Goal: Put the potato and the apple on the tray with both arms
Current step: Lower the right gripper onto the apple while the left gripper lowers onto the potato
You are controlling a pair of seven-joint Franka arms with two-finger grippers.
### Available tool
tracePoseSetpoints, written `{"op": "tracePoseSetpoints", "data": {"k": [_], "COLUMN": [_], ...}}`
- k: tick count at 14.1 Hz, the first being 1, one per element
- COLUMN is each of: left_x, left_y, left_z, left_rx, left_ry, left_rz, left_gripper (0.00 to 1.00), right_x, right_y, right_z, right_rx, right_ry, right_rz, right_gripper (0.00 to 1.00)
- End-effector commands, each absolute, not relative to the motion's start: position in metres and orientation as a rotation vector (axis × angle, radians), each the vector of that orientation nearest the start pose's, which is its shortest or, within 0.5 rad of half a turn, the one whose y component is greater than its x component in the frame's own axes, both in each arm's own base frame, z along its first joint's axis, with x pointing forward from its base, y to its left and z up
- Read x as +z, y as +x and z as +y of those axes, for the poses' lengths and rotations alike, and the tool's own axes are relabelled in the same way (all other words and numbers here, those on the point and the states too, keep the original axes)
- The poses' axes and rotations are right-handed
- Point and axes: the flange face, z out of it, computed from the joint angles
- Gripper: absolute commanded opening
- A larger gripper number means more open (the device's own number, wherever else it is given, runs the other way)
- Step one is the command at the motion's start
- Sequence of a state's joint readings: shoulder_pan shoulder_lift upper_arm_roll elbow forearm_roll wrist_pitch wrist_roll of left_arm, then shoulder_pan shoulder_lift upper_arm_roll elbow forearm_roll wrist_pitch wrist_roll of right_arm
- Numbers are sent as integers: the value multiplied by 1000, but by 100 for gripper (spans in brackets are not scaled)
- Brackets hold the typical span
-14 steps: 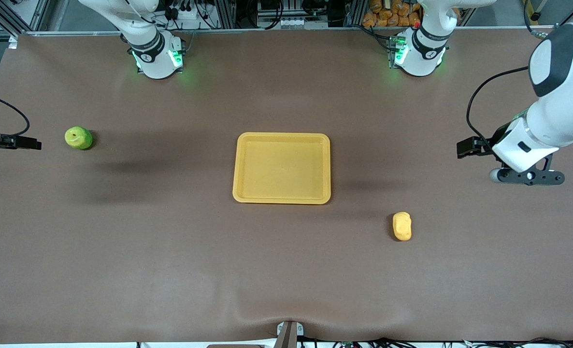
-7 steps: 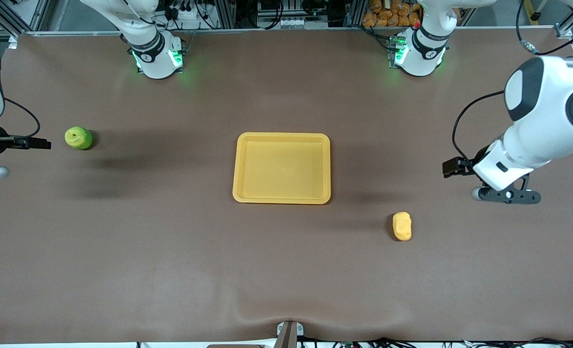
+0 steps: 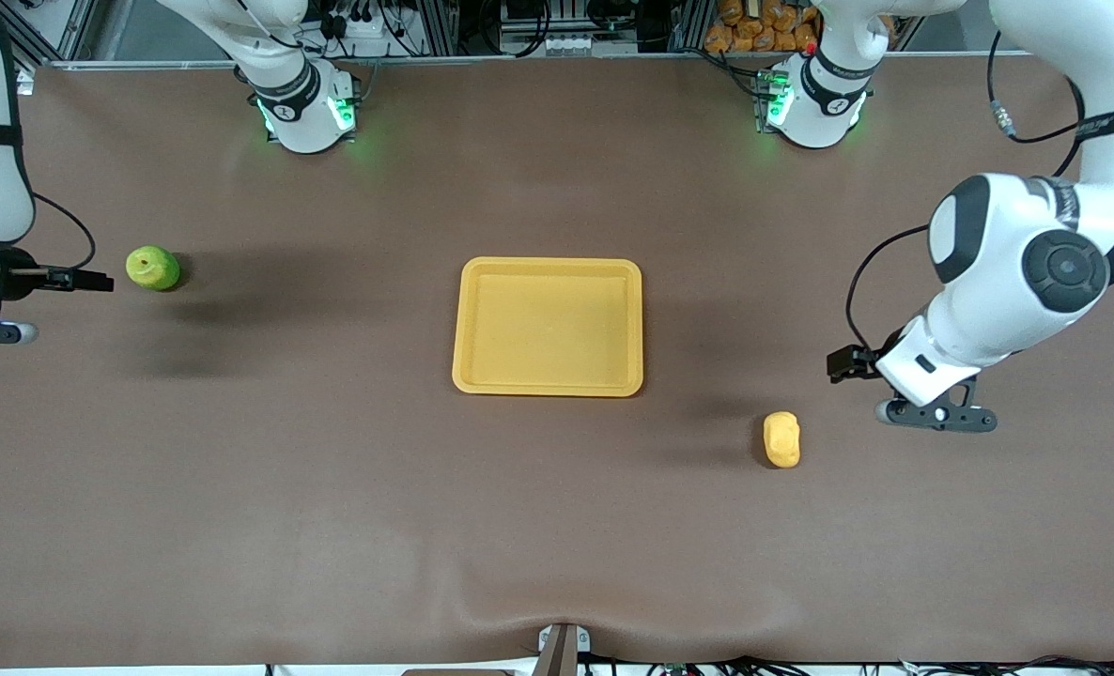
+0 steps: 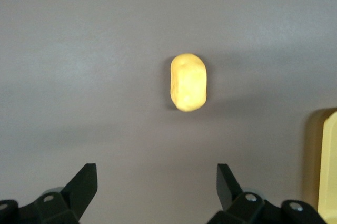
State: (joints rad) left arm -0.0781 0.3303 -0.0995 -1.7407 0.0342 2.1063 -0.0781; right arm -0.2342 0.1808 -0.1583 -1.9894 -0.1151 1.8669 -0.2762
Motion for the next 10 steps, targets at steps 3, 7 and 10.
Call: {"op": "tracePoseSetpoints", "data": {"k": [3,7,10], "left_x": [351,311,284], "left_y": [648,649,652], "left_z": [-127,-139,-142], "left_rx": [-82,-70,-121], "left_ry": [-3156,-3165,-3177], "left_rz": [106,72,44], "left_gripper": [100,100,100], "right_x": [339,322,298], "right_y": [490,475,461], "right_z": [-222,-229,-231], "right_rx": [519,554,519], "right_ry": [-3152,-3151,-3165], "right_rz": [67,75,65], "right_gripper": [100,100,100]}}
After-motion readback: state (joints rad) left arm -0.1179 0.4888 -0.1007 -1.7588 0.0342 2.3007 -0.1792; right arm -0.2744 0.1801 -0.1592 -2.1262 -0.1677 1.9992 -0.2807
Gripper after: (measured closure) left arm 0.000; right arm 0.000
